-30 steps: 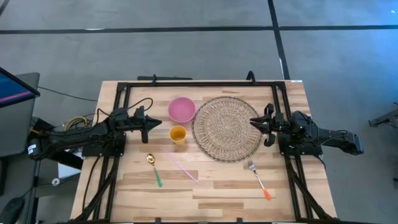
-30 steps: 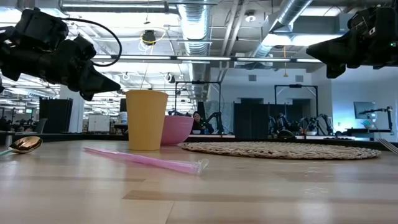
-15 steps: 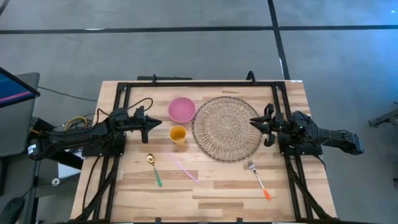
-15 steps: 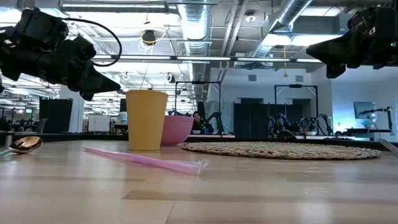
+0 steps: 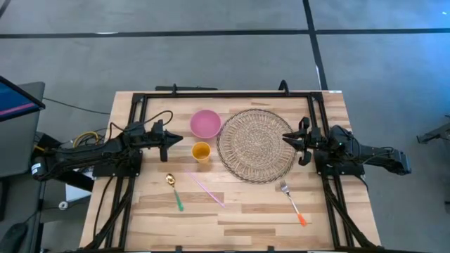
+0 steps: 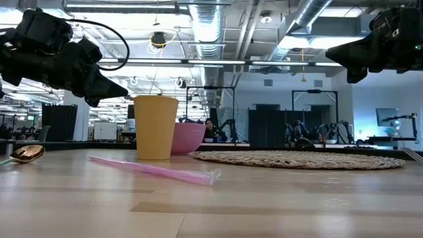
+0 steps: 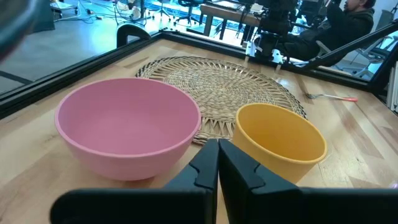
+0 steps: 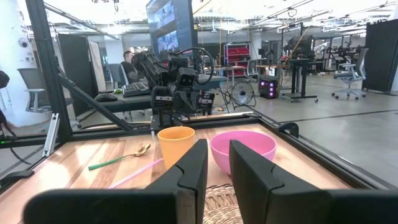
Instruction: Pick & Place Utensil
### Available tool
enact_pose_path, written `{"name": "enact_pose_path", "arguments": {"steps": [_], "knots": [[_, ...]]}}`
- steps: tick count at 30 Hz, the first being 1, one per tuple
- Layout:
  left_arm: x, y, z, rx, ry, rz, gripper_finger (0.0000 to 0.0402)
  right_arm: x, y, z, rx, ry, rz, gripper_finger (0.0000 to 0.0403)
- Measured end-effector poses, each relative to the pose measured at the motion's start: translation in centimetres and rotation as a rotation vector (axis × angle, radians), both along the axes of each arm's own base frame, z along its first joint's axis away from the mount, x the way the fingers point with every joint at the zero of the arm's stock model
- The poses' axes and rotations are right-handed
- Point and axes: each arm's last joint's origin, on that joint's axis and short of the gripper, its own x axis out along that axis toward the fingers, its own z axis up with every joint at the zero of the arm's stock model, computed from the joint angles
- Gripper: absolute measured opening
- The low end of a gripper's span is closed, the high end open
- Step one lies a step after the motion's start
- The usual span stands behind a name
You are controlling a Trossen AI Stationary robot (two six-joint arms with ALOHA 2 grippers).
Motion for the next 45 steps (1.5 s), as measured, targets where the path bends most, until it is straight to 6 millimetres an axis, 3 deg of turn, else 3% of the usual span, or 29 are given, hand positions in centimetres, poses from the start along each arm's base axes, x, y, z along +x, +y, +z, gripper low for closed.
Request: {"name": "enact_pose_path", "arguments": {"steps": [21, 27, 39, 45], "knots": [[0.0, 0.0, 0.0, 0.003, 0.001, 0.0, 0.0011, 0.0, 0.0, 0.0, -0.001, -0.002, -0.001, 0.0061], [0.0, 0.0, 0.2, 0.26, 0.028, -0.006, 0.0011, 0.0, 0.0, 0.2, -0.007, -0.025, -0.009, 0.0061], [0.0, 0.0, 0.8, 0.228, -0.042, -0.006, 0.0011, -1.5, 0.1, 4.4, -0.282, -0.395, -0.148, 0.0061], [-0.1, 0.3, 1.2, 0.201, -0.077, 0.091, 0.0011, -1.9, 0.0, 6.6, -0.241, -0.353, -0.166, 0.0061]]}}
